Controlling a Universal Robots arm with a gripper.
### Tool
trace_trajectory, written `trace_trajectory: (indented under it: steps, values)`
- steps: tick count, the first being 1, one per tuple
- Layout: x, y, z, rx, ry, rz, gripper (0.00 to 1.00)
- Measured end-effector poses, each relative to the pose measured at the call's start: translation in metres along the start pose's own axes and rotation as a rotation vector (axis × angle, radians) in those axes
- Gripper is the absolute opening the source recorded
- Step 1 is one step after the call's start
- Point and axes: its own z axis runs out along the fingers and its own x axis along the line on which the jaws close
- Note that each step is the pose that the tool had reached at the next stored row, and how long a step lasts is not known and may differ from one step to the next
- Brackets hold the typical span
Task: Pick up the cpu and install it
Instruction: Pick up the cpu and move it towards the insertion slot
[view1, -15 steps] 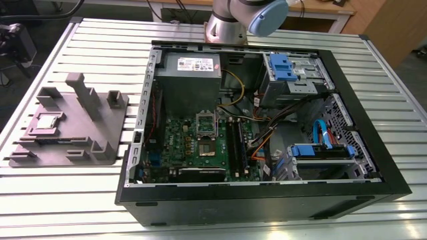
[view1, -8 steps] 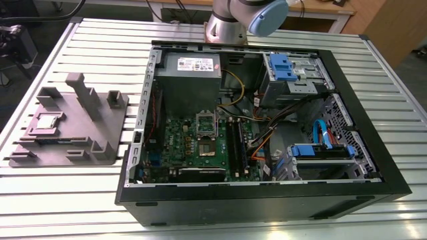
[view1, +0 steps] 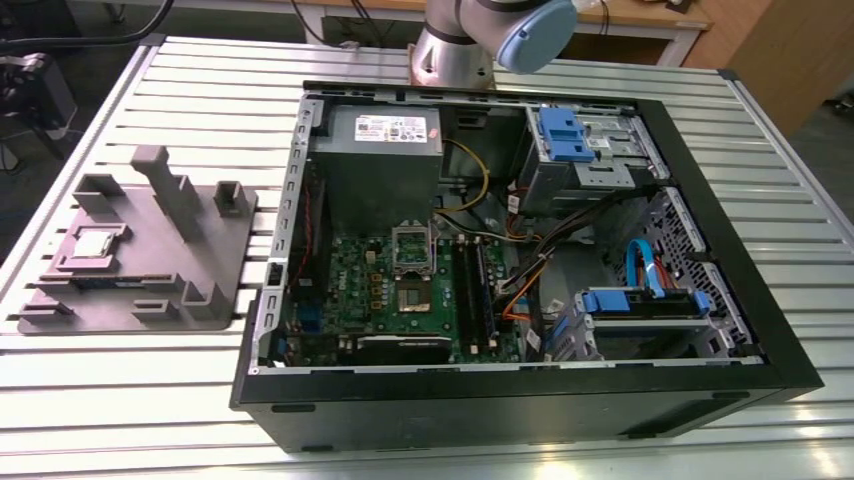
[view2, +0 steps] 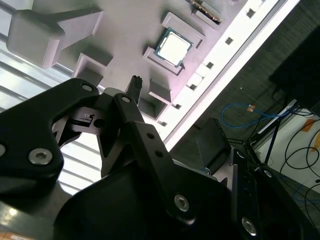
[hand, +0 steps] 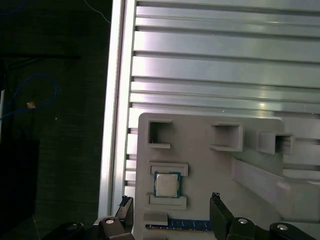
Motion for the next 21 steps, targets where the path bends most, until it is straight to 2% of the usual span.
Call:
trace_trajectory:
  steps: [21]
  values:
    - [0.0, -0.0002, 0.0076, 0.0001, -0.0005, 0.0, 0.71]
